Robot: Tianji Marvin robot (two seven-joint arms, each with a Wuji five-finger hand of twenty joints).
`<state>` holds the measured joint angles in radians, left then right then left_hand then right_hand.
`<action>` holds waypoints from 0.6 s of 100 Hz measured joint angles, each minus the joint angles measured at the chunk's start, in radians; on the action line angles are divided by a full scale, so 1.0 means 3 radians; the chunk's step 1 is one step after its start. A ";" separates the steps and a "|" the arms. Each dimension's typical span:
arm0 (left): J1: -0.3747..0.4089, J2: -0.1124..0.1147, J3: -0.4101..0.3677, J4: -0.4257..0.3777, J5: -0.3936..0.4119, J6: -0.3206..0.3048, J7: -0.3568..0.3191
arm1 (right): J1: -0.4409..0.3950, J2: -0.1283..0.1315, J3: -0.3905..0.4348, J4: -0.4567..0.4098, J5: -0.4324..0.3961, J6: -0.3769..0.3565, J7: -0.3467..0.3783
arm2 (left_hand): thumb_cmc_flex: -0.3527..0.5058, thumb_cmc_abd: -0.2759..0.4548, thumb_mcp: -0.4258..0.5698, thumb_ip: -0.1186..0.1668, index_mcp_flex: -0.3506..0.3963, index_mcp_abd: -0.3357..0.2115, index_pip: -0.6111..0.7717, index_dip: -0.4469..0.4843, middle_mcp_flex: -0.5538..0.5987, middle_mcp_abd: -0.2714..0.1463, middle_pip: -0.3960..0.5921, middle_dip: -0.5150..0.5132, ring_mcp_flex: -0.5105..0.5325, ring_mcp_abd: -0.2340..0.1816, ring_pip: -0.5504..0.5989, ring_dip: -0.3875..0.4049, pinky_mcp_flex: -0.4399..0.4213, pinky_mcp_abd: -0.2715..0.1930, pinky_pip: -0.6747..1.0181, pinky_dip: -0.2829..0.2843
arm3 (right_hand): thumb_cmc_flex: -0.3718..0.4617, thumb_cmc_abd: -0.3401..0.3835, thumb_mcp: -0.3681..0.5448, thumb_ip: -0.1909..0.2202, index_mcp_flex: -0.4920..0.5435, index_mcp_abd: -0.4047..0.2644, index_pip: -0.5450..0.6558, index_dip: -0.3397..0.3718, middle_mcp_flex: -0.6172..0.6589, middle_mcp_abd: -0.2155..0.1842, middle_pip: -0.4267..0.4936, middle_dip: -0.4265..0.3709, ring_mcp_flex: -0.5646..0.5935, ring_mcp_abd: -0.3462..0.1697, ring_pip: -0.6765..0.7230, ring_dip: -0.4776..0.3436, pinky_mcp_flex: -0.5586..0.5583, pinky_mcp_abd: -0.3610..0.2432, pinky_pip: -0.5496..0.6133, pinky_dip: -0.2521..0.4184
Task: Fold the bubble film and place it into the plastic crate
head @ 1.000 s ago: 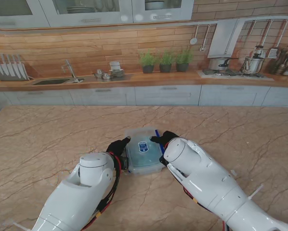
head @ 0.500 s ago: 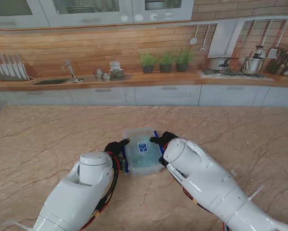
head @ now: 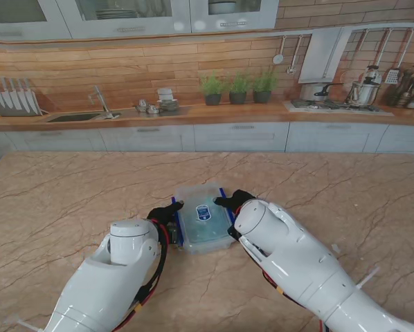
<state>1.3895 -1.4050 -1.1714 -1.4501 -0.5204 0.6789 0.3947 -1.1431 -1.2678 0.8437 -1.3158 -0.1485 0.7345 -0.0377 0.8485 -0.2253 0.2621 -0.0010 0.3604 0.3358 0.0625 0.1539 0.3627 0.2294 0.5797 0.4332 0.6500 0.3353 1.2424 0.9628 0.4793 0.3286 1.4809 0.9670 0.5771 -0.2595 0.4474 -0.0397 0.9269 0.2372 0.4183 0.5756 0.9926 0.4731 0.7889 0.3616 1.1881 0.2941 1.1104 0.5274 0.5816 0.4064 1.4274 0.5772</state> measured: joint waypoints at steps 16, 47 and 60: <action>0.0006 0.0063 0.0015 -0.0013 0.0207 0.0070 -0.0186 | 0.0002 0.0000 -0.0001 0.0004 0.0001 0.0003 0.0000 | 0.0001 -0.0038 -0.0055 -0.0006 0.0709 0.0031 0.0818 0.0419 0.0471 0.0157 0.0036 0.0041 0.0219 0.0025 0.0010 -0.0016 0.0168 0.0020 0.0076 -0.0126 | 0.0000 0.0002 -0.0010 0.0000 -0.0001 -0.0005 0.0000 0.0001 0.0000 0.0000 0.0000 0.0000 -0.0002 0.0037 0.0032 0.0032 -0.0030 0.0000 -0.0002 0.0000; -0.0055 0.0292 0.0356 -0.0099 0.1253 0.0110 -0.0613 | 0.0018 0.0030 -0.0036 -0.0009 -0.0019 -0.0005 0.0054 | -0.0009 0.0112 -0.0468 -0.0050 0.0810 0.0089 0.3176 0.1614 0.1006 0.0505 0.0168 0.0136 0.0393 0.0245 -0.0058 -0.0257 0.0356 0.0307 0.0129 -0.0436 | -0.0004 0.0024 -0.0038 0.0001 0.0053 0.0009 0.0047 0.0126 0.0011 -0.0003 0.0000 0.0000 -0.0003 0.0069 0.0041 0.0041 -0.0032 0.0002 -0.0008 0.0000; -0.0084 0.0367 0.0440 -0.0136 0.1478 0.0137 -0.0815 | 0.0002 0.0062 -0.0048 -0.0055 -0.0039 -0.0015 0.0092 | -0.0018 0.0111 -0.0422 -0.0051 0.0816 0.0264 0.3284 0.1836 0.1129 0.0622 0.0162 0.0166 0.0434 0.0318 -0.0133 -0.0365 0.0393 0.0396 0.0129 -0.0542 | 0.0000 0.0027 -0.0038 0.0005 0.0090 0.0088 0.0119 0.0165 0.0124 -0.0014 -0.0006 0.0000 0.0004 0.0115 0.0041 0.0041 -0.0032 0.0044 -0.0017 0.0000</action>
<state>1.3642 -1.2951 -1.0395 -1.4910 -0.0769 0.7201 0.1502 -1.1424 -1.2491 0.8292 -1.3324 -0.1602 0.7299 -0.0101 0.8431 -0.1919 0.1356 -0.0162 0.6051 0.4149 1.0476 0.7048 0.7015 0.4161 0.6284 0.4831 0.7803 0.4307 1.2026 0.8533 0.5971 0.4474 1.5195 0.8045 0.5770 -0.2516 0.4359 -0.0382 0.9539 0.2636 0.4540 0.6251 1.0296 0.4689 0.7872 0.3615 1.1893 0.3287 1.1228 0.5398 0.5719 0.4196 1.4223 0.5772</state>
